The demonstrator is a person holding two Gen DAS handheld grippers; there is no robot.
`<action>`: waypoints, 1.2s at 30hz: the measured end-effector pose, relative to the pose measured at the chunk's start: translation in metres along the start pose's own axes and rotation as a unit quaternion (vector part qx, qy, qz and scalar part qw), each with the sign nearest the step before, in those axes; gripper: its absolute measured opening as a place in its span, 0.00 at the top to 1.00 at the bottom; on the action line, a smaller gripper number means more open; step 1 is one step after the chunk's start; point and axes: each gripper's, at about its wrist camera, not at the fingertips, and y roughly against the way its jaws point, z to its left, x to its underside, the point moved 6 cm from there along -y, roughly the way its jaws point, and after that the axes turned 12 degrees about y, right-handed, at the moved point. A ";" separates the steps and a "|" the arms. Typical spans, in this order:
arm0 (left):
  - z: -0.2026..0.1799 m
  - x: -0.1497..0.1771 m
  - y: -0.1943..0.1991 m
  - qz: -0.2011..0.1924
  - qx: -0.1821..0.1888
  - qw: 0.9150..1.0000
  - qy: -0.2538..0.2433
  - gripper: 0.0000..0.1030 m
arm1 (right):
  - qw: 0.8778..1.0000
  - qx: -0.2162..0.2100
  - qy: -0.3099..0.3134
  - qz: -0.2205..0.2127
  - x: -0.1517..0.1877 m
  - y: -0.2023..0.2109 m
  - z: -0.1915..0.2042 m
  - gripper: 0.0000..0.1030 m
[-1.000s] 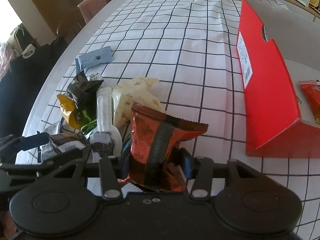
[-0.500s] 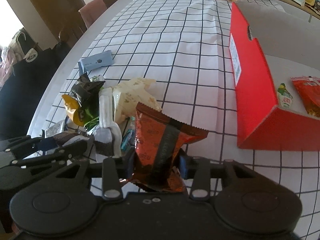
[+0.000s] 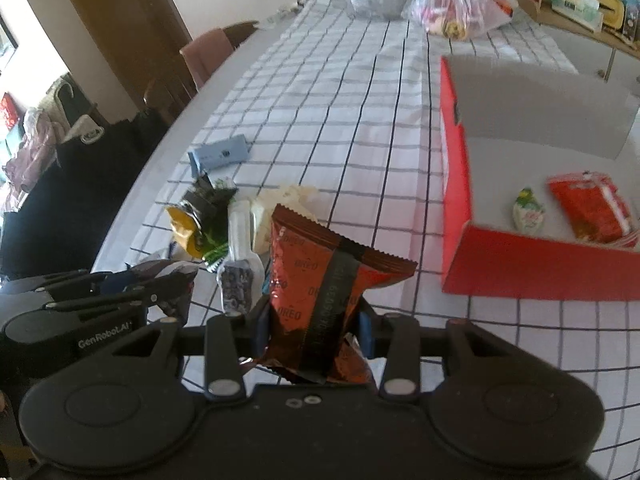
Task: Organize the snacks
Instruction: 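Grasp the dark brown wrapped snack with the left gripper while the right gripper holds the brown bag, then carry the dark snack with the left gripper while the right gripper carries the brown bag to the box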
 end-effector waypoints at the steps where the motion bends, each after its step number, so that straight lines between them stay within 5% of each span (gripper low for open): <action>1: -0.005 -0.003 0.005 -0.003 0.004 1.000 0.000 0.72 | 1.000 0.001 0.000 -0.004 -0.002 0.007 -0.002 0.61; 18: -0.119 -0.051 0.045 -0.056 0.073 0.994 -0.061 0.72 | 0.997 0.052 -0.006 -0.065 -0.022 0.079 -0.078 0.61; 36: -0.243 -0.065 -0.015 -0.013 0.099 0.989 -0.105 0.72 | 0.993 0.106 -0.014 -0.044 -0.024 0.076 -0.206 0.61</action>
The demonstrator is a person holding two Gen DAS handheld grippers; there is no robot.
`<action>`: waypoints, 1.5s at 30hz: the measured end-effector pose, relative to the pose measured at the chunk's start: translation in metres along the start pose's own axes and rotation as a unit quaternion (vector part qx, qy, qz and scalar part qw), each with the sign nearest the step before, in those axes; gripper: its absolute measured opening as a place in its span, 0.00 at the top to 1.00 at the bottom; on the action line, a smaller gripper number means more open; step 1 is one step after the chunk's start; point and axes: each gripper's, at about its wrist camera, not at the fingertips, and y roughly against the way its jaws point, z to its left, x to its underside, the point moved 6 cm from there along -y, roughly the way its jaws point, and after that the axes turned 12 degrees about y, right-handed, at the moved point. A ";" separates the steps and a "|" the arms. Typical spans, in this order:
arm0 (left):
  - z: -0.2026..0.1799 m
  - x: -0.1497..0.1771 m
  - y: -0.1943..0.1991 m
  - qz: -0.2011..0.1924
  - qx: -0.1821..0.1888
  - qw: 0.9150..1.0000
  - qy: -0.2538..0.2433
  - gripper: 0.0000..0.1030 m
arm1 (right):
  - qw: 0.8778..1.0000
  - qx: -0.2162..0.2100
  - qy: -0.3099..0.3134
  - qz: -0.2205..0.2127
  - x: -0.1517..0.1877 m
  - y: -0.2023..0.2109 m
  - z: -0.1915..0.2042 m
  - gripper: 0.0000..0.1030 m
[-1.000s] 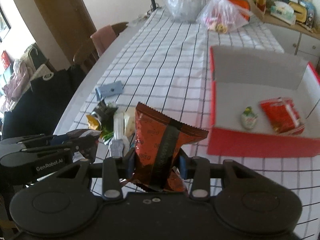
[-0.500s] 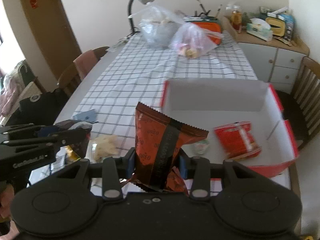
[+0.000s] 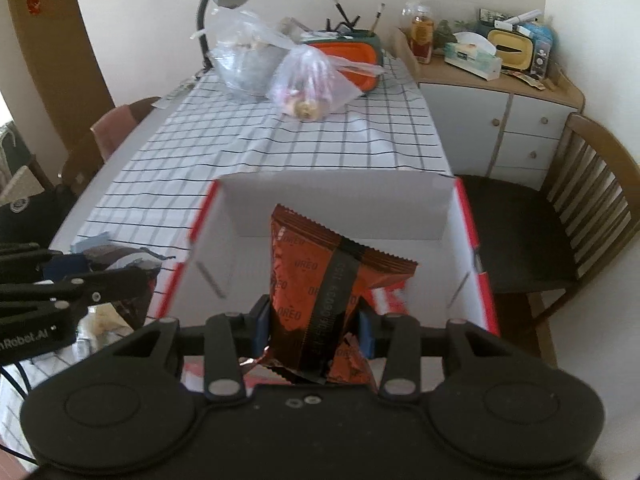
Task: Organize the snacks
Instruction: 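Carry the dark snack with the left gripper while the right gripper carries the brown bag to the box, then release the dark snack from the left gripper while the right gripper drops the brown bag in the box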
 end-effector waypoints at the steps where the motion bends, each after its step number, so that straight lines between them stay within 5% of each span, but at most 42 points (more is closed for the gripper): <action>1: -0.003 -0.002 -0.005 0.005 0.001 1.000 0.002 0.72 | 1.000 0.000 0.000 0.002 0.000 -0.003 -0.005 0.61; 16: -0.023 -0.015 -0.105 0.086 -0.045 0.995 0.010 0.72 | 0.996 -0.025 0.036 0.072 0.003 -0.080 -0.037 0.61; 30: -0.021 0.000 -0.163 0.192 -0.093 0.977 0.010 0.72 | 0.991 -0.045 0.071 0.103 0.005 -0.101 -0.031 0.60; 45: -0.022 -0.002 -0.155 0.183 -0.093 0.979 0.008 0.72 | 0.994 -0.047 0.057 0.079 0.003 -0.090 -0.038 0.47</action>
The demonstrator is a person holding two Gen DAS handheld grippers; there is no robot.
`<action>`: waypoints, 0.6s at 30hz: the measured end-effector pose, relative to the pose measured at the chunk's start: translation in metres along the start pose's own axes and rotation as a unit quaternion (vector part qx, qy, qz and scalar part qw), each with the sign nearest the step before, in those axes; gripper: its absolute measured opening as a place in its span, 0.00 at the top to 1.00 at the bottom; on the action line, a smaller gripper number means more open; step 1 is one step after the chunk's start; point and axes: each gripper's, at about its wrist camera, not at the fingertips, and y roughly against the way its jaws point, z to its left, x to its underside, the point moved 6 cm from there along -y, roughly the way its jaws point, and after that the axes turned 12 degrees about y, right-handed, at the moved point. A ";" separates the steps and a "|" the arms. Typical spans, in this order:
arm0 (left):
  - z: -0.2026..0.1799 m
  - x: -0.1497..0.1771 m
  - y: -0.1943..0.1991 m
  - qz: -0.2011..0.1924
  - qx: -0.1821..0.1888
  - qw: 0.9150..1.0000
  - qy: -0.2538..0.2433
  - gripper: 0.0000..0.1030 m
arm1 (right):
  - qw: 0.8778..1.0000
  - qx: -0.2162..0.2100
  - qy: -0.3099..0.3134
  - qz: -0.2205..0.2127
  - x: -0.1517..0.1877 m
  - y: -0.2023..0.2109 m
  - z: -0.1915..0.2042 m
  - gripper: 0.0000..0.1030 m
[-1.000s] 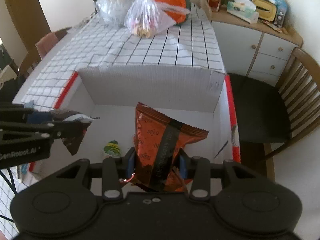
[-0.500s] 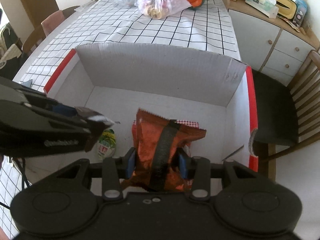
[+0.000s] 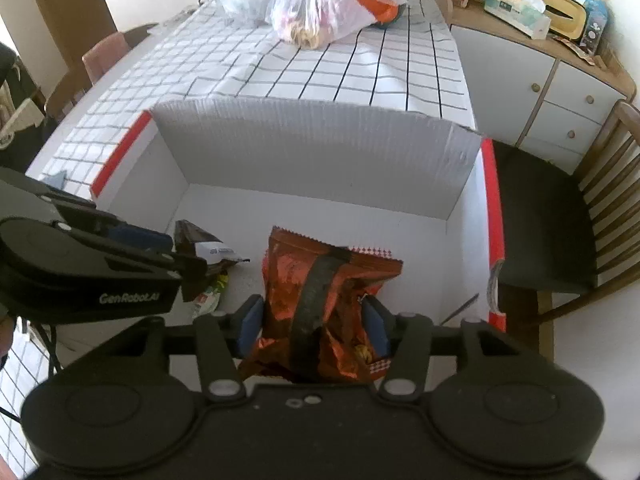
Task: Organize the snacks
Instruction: 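Release the dark snack from the left gripper while the right gripper drops the brown bag in the box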
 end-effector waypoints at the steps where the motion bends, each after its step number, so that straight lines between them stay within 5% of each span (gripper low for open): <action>1: 0.001 0.000 0.002 -0.004 0.003 1.000 0.001 0.71 | 1.000 0.000 -0.001 -0.004 0.000 0.003 0.000 0.46; 3: 0.002 0.001 0.010 -0.012 0.011 1.000 0.004 0.69 | 1.000 0.000 -0.005 -0.012 0.001 0.009 0.000 0.44; 6: 0.006 0.004 0.021 -0.030 0.014 0.999 0.006 0.50 | 1.000 0.003 -0.007 -0.023 0.000 0.018 0.003 0.40; 18: 0.021 0.016 0.073 -0.088 0.047 0.995 0.006 0.47 | 0.997 0.005 -0.009 -0.074 0.001 0.066 0.021 0.31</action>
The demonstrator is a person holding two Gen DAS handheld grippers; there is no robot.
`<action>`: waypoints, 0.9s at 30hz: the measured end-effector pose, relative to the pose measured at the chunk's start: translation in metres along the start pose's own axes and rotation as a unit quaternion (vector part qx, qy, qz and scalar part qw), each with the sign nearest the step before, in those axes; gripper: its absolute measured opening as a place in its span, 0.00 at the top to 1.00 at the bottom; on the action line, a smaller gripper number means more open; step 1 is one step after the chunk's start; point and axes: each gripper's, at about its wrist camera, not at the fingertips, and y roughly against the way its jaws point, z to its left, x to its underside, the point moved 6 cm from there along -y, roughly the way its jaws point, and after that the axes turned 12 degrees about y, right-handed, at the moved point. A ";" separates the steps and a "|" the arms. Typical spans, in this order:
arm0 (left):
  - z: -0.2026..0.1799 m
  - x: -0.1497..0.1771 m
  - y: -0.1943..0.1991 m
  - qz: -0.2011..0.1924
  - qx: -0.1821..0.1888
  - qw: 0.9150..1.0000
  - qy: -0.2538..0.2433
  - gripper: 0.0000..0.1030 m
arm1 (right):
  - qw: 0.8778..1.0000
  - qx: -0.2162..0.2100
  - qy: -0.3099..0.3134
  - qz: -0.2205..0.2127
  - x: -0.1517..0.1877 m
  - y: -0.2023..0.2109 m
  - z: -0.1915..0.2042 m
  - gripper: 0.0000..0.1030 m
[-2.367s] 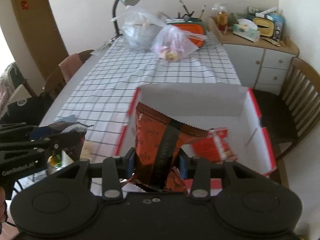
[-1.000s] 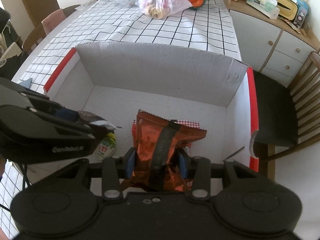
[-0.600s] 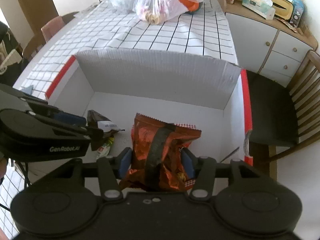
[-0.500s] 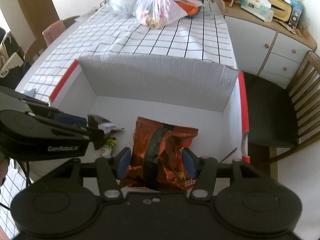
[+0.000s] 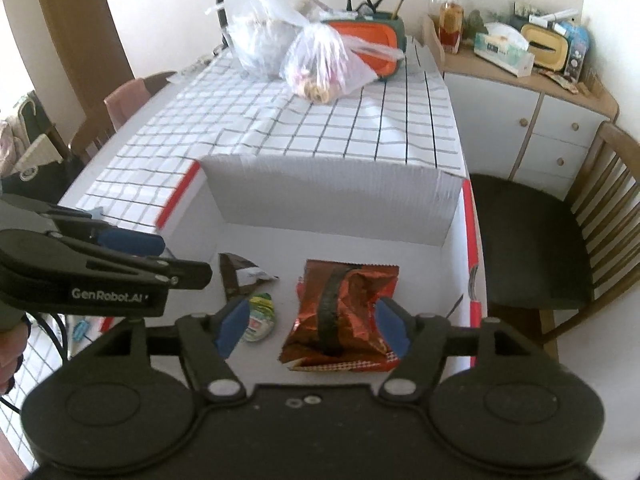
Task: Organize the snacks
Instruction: 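Release the dark snack from the left gripper while the right gripper drops the brown bag in the box, then move both grippers back from the box to the snack pile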
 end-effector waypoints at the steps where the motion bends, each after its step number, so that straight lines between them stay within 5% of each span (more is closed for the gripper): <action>1: 0.001 0.001 0.005 -0.006 0.003 1.000 0.000 0.44 | 1.000 -0.001 -0.002 -0.005 -0.001 0.005 0.002 0.30; 14: 0.027 0.027 0.079 -0.104 0.015 0.994 -0.001 0.36 | 0.997 -0.011 -0.011 -0.072 -0.001 0.058 0.043 0.12; 27: 0.083 0.059 0.128 -0.154 0.011 0.988 0.013 0.31 | 0.993 -0.038 -0.020 -0.106 -0.004 0.068 0.097 0.00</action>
